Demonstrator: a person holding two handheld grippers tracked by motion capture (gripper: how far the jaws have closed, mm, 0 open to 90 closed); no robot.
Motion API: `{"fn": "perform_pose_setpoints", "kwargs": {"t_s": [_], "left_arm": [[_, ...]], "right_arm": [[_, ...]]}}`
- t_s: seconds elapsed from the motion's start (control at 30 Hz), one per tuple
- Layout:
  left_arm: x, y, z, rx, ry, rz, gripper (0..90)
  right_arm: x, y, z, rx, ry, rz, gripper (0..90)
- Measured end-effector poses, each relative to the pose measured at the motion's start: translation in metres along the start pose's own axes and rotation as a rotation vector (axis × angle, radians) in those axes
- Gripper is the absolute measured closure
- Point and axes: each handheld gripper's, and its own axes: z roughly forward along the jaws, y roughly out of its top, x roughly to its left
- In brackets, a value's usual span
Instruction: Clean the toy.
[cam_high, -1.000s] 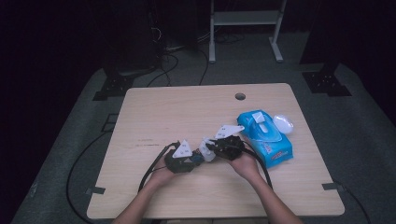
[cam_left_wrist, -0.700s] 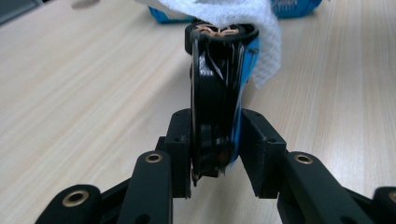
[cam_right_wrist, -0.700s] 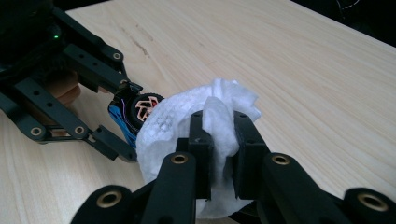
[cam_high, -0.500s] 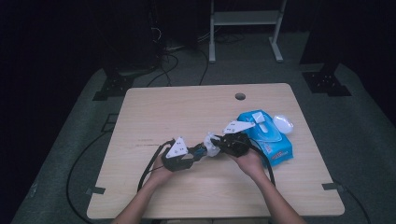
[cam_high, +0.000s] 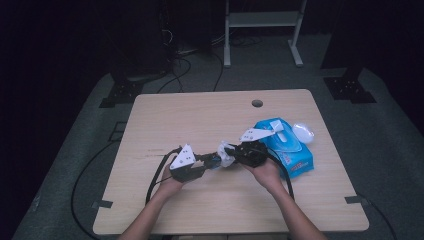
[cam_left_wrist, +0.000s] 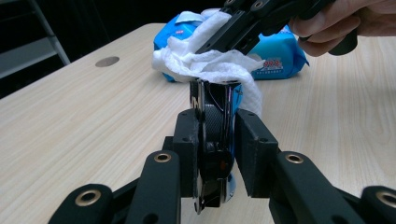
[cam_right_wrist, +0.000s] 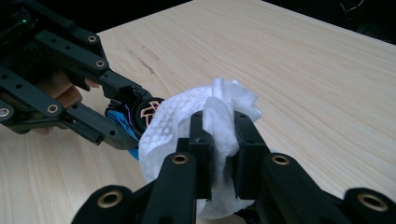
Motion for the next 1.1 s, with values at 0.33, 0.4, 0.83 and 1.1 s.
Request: {"fn": "perform_pose_setpoints", "kwargs": {"t_s": [0.33,0.4,0.83,1.1], "left_arm": [[-0.002,-0.015,0.012,0.126,-0.016,0.044,71.7],[-0.003,-0.017,0.015,0.149,-0.023,0.050,71.7],[-0.006,-0.017,0.015,0.160,-0.080,0.022,62.5],[-0.010,-0.016,0.018,0.171,-0.111,0.020,55.8]], "right_arm": [[0.004,-0.007,0.010,0.059,-0.008,-0.039,79.7],[0.004,-0.009,0.011,0.067,-0.009,-0.046,79.8],[0.013,-0.024,0.003,0.040,-0.006,-0.035,79.8],[0.020,-0.034,-0.007,0.027,-0.003,-0.038,79.8]]}}
